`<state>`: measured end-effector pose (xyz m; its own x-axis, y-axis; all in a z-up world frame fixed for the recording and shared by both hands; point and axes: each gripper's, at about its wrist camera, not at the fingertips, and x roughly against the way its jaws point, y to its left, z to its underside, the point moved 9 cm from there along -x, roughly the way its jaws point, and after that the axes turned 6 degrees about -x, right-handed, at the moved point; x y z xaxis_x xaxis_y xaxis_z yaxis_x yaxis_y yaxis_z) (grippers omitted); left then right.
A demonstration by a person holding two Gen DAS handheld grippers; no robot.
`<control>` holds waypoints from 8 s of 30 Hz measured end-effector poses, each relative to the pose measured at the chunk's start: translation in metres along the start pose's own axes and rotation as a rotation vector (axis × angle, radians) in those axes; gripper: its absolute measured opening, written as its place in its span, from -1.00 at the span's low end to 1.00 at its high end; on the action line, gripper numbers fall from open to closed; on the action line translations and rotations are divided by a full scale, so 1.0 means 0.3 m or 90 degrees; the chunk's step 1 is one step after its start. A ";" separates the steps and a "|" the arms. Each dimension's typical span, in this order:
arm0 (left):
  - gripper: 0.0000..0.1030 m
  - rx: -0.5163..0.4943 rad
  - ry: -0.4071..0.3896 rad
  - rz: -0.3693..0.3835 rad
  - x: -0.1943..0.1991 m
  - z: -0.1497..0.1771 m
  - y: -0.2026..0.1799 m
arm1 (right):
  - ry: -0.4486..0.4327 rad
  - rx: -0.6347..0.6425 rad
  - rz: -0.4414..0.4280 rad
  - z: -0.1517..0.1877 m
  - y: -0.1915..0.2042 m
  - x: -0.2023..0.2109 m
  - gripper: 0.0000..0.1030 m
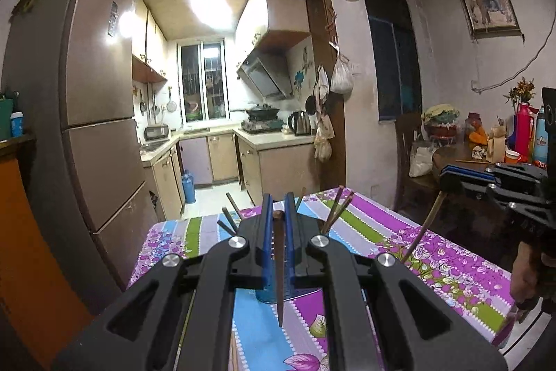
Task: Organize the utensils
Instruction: 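Lower both held chopsticks into the holder opening, then open both grippers and move them down to the last two chopsticks, then close the left gripper on one chopstick while the right gripper grasps the other, then lift both chopsticks and carry them above the blue utensil holder, then lower both chopsticks into the holder and open both grippers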
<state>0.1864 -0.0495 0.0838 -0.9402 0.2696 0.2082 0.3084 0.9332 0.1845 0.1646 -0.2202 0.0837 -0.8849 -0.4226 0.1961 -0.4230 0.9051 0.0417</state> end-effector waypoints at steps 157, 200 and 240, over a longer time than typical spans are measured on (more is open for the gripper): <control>-0.90 0.060 0.150 -0.103 0.435 1.062 0.126 | 0.198 -0.087 -0.042 0.907 0.747 -0.217 -0.86; -0.90 -0.015 0.008 0.011 0.206 0.208 0.015 | -0.010 -0.015 -0.020 0.169 0.182 0.017 -0.87; -0.90 0.035 0.024 0.005 -0.058 -0.317 0.119 | -0.042 -0.038 -0.008 -0.431 -0.028 -0.176 -0.87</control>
<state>0.2276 -0.0437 0.1781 -0.9312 0.2692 0.2459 0.3069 0.9428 0.1300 0.2401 -0.1995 0.1996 -0.8911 -0.4347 0.1306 -0.4238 0.8998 0.1033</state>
